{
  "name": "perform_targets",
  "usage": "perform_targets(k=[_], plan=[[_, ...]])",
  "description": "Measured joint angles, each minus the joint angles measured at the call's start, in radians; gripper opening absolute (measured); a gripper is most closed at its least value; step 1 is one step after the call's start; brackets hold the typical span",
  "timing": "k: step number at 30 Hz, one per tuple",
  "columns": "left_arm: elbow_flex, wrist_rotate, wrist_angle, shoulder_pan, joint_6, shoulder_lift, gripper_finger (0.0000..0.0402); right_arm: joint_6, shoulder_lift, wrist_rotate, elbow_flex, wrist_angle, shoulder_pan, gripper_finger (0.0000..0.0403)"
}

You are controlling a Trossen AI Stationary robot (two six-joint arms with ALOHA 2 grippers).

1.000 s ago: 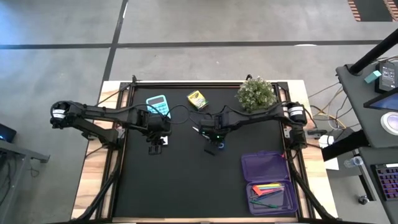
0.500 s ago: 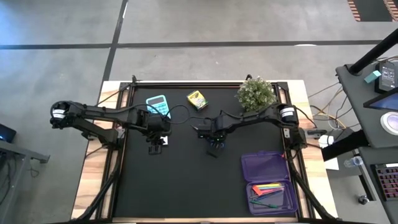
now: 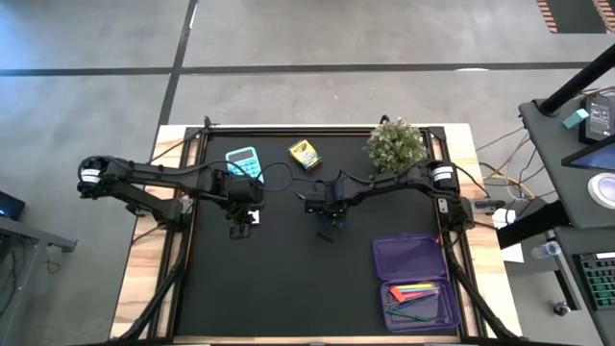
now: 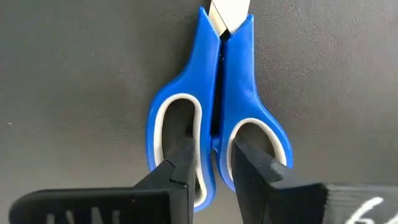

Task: Pack school essentials
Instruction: Put the scissors into the supply box

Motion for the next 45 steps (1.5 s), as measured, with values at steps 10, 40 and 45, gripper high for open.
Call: perform_targets(k=[10,40,45], plan=[[0.0,0.0,-0.001,0.0,-0.002,0.0,0.0118,0.045,-0.044,-0.063,0.021,-0.02,0.006,0.0062],[0.0,0.001,-0.001,0.0,-0.122,0.0,0.0118,0.288,-0.344,-0.28,0.018,-0.404,0.665,0.0062],[0.0,0.001,0.0,0.0,-0.185,0.0,0.0118,0.391,-0.352,-0.293,-0.003,-0.436,0.862,0.0062]])
